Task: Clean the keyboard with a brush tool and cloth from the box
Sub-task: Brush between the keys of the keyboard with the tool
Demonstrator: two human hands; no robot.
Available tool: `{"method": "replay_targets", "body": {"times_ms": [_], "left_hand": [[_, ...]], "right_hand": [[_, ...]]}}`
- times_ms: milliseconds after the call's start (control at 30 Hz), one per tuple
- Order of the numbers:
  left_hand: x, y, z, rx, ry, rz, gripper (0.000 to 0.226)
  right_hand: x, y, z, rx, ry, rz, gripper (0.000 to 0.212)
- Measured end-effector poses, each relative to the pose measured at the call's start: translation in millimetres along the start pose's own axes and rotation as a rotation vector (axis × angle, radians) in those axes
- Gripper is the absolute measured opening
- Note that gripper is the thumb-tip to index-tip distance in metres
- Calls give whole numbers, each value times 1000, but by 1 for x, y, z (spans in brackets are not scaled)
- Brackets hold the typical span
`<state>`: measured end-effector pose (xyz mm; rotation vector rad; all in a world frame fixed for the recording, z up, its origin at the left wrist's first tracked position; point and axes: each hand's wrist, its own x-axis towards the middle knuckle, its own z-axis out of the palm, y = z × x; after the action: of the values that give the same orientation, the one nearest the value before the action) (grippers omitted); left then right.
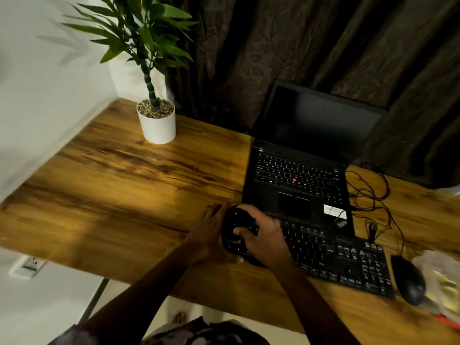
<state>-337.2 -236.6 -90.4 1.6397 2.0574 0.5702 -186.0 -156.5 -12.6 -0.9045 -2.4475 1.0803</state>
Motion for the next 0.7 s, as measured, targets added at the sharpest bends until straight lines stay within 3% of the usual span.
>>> {"method": "replay_targets", "body": {"times_ms": [300,467,700], "left_hand": [[2,-4,8,8,11,-18,149],[-3,2,0,-15,14,20,147],[-5,7,-2,-4,15,17,144]], "right_hand": [[-18,5,-20,-46,8,18,40],[-16,-6,-5,68,22,80,42],[-32,9,-29,-36,-58,69,42]]}}
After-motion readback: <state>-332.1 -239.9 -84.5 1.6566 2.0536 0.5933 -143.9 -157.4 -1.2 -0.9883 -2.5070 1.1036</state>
